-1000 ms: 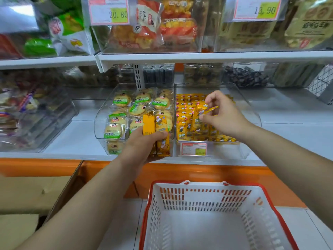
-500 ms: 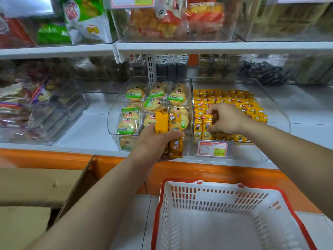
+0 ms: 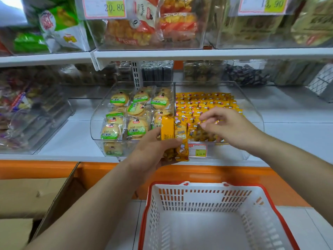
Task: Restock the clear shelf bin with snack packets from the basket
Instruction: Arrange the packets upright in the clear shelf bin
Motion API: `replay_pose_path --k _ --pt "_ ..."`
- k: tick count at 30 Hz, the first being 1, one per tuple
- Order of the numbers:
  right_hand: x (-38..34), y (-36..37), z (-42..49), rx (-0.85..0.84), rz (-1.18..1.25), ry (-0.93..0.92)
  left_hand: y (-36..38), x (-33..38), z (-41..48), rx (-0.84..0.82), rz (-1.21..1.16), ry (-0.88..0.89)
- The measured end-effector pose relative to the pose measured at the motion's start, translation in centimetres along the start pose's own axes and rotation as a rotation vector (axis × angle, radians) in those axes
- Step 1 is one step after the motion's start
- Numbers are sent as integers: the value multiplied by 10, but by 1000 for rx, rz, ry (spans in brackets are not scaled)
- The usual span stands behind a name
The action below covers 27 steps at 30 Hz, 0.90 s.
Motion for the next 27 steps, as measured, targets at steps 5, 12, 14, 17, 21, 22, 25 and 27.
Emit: replay_pose_path --k 5,12,14,17,21,22,25,27 --pt "-5 20 -36 -148 323 104 27 -6 -5 -171 15 39" --pt "2 9 -37 -128 387 185 38 -8 -8 -229 16 46" --pt "5 2 -38 -74 501 214 36 -8 -7 -153 58 70" --pt "7 2 -42 -65 545 213 26 -9 -1 22 124 108" --pt "7 22 -55 -206 404 217 16 -10 0 116 175 137" --pt "6 25 -56 -224 298 182 15 -9 0 114 165 140" --pt "5 35 -59 -261 133 142 16 -7 -2 87 102 128" --pt "5 40 -60 -273 205 159 18 -5 -3 42 34 116"
Point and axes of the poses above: each hand's wrist, its own z-axis towards the middle knuckle, its own y-axis out of the palm, x = y × z, the point moved 5 cm from there along z, towards the middle knuckle, and after that the axes turned 1 degree about x, right-handed, at the moved point
